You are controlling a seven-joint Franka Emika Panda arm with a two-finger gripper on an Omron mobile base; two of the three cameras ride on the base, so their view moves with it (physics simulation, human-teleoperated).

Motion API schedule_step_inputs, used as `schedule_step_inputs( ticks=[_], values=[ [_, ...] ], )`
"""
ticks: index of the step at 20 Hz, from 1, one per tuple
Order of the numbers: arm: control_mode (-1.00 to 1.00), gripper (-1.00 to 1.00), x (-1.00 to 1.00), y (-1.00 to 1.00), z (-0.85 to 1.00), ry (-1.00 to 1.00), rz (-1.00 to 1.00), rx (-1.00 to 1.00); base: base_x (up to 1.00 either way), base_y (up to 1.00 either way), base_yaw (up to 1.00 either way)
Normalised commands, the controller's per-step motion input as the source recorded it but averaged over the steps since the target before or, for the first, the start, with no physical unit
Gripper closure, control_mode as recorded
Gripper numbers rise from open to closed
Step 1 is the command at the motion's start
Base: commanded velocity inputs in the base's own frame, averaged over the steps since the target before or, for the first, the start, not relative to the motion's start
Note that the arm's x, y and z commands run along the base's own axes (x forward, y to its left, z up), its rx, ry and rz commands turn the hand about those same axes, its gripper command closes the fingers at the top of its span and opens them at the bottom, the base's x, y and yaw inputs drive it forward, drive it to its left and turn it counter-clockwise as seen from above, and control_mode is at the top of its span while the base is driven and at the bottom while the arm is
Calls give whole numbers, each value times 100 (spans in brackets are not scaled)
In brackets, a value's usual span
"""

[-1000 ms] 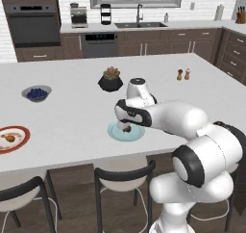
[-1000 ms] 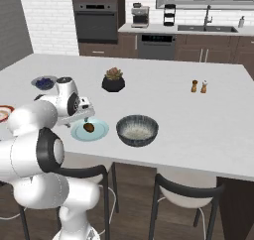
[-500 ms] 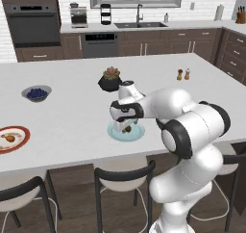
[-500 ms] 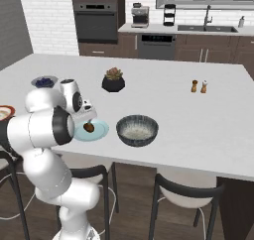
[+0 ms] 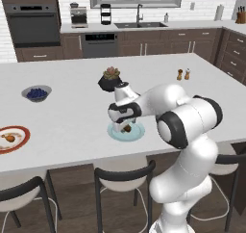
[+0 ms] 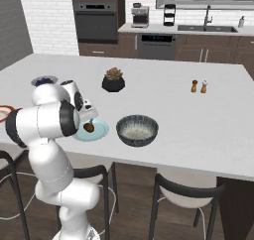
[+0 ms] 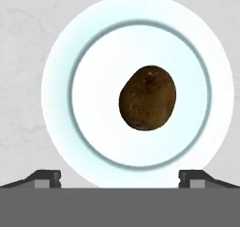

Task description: Pick the chicken drumstick and mushroom from their plates and place them in the bowl. Then put the bowl in the fridge.

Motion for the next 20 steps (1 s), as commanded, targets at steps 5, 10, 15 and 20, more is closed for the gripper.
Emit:
schedule_step_inputs(
  ticks=[5,10,15,20],
  values=[
    [-100,-100,25,0,-15,0,0,0,0,0,0],
    [-100,-100,19,-1,-24,0,0,0,0,0,0],
    [-100,-100,22,0,-14,0,1,0,0,0,0],
    [-100,-100,20,0,-12,0,1,0,0,0,0]
  ],
)
